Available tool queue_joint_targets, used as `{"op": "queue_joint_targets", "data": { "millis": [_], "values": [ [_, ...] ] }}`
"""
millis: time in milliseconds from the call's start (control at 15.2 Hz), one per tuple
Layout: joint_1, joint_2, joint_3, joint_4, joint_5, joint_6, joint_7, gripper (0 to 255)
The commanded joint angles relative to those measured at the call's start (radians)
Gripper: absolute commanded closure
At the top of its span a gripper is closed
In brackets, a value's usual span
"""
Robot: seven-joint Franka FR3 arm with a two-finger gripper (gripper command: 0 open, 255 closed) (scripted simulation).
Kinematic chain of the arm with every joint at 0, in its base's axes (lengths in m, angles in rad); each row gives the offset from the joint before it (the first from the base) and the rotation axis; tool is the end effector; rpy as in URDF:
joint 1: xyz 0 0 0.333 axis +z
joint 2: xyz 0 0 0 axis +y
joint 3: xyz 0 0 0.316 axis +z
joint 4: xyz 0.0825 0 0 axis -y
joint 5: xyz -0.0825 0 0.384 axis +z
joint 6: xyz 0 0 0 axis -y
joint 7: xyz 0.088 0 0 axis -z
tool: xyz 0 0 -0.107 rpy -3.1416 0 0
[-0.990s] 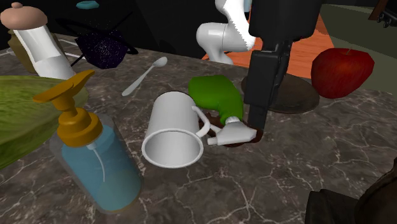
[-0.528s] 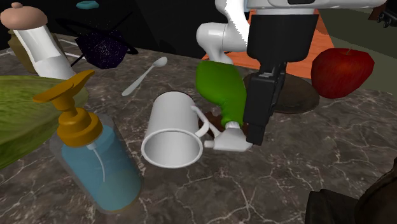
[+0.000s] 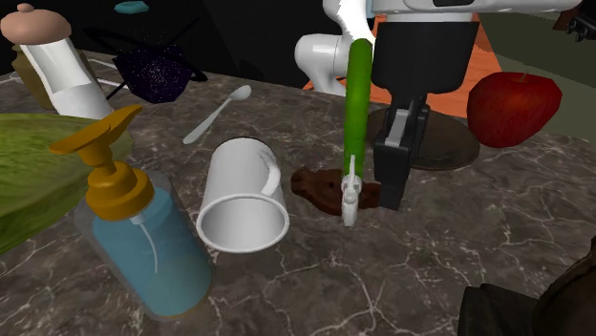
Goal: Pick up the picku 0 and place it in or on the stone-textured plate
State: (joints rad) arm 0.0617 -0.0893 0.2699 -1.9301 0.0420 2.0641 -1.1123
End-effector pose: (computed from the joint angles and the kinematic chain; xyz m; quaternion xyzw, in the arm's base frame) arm 0.5238 0.1874 0.5455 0.7506 0.6515 0.1045 0.0348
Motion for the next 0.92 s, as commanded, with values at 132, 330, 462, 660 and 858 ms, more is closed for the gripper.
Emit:
{"op": "queue_joint_targets", "data": {
  "millis": [132, 330, 462, 660, 858],
  "values": [
    [0.000, 0.001, 0.000, 0.001, 0.000, -0.004, 0.000, 255],
    [0.000, 0.001, 0.000, 0.001, 0.000, -0.004, 0.001, 255],
    [-0.001, 0.000, -0.001, 0.010, 0.000, -0.014, 0.000, 255],
    [-0.001, -0.002, -0.002, 0.049, 0.000, -0.055, 0.000, 255],
    [-0.002, -0.001, -0.002, 0.089, -0.001, -0.095, 0.001, 255]
  ]
}}
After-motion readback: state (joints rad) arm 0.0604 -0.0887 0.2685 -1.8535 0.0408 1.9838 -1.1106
